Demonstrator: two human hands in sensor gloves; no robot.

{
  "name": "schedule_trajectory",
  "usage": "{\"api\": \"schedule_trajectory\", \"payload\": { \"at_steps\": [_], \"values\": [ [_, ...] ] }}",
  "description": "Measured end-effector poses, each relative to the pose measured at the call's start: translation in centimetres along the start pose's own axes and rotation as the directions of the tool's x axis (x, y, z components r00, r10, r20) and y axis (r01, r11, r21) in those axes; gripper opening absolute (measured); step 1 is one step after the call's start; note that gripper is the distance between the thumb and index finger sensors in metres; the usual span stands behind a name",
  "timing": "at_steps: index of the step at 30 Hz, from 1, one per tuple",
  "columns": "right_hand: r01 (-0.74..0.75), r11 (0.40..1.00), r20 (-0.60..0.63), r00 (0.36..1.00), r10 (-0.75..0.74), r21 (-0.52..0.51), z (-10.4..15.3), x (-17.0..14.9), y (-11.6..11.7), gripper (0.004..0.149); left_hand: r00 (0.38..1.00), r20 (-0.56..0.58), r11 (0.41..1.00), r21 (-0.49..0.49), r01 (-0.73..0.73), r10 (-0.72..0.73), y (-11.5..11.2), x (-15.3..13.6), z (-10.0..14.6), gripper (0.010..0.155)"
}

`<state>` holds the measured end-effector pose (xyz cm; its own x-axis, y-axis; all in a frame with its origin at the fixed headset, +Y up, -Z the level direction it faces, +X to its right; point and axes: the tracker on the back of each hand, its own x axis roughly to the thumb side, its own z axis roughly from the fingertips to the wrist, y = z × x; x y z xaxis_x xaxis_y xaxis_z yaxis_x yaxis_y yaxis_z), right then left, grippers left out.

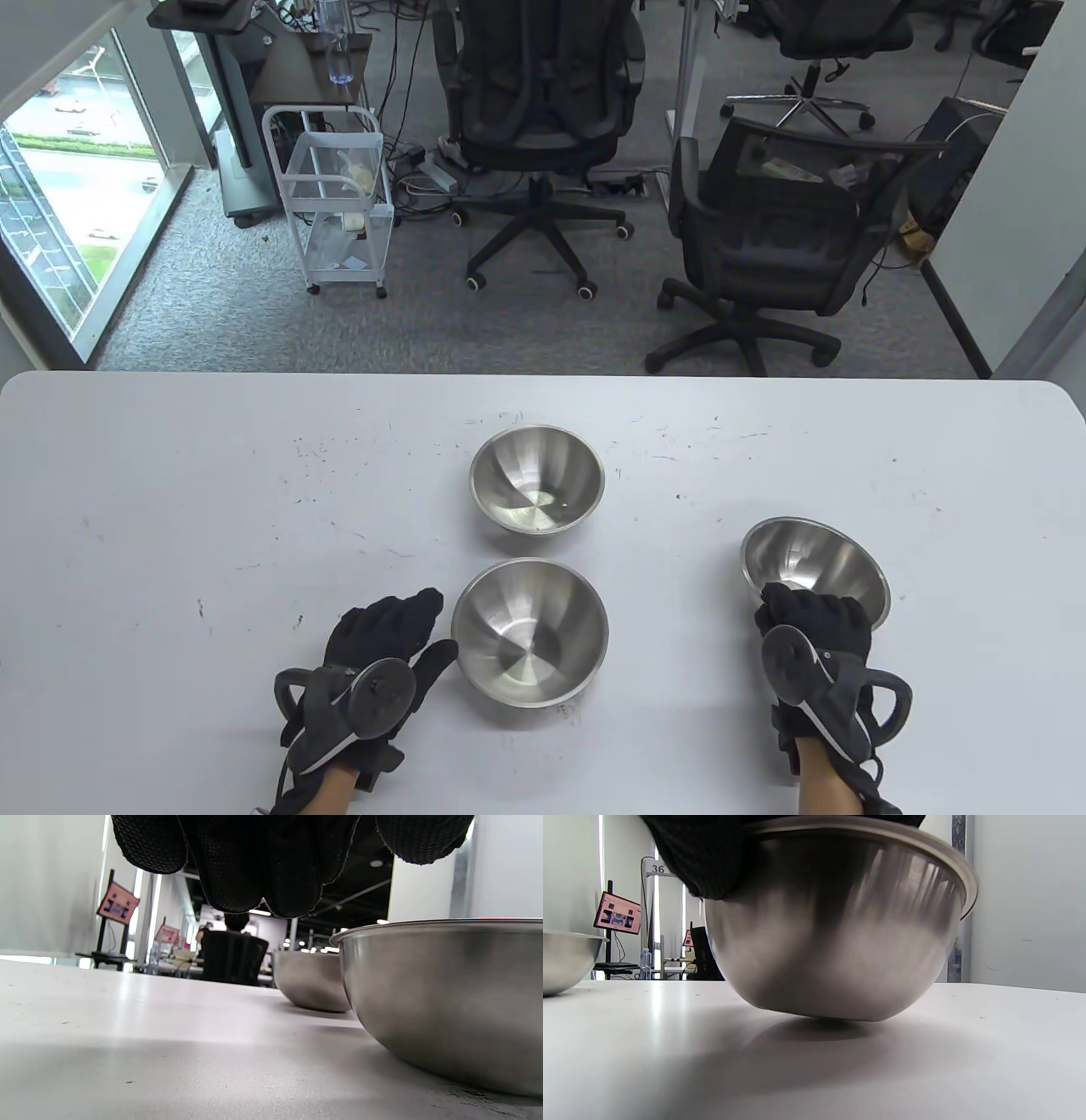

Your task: Nest mixing bowl into mixing bowl

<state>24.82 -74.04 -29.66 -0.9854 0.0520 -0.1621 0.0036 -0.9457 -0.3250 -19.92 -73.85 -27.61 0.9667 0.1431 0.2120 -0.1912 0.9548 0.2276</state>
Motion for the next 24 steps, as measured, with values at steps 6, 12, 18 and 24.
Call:
{"api": "schedule_trajectory", "payload": {
  "at_steps": [6,12,18,24],
  "values": [
    [0.016,0.994,0.088,0.996,-0.006,-0.108,0.8,1.8,-1.9,0.031,1.000,-0.003,1.000,0.003,-0.006,0.006,0.0,-0.1,0.0,0.068],
    [0.114,0.973,0.206,0.976,-0.072,-0.201,2.5,4.9,-4.1,0.031,1.000,-0.008,1.000,0.002,-0.009,0.009,0.0,-0.2,-0.1,0.068],
    [0.225,0.952,0.340,0.929,-0.145,-0.209,4.3,8.5,-5.5,0.031,1.000,-0.016,1.000,0.003,-0.015,0.015,0.0,-0.3,-0.1,0.068],
    [0.273,0.937,0.461,0.875,-0.148,-0.218,6.0,11.7,-5.9,0.031,1.000,-0.022,1.000,0.007,-0.019,0.019,0.1,-0.4,-0.2,0.068]
  ]
}}
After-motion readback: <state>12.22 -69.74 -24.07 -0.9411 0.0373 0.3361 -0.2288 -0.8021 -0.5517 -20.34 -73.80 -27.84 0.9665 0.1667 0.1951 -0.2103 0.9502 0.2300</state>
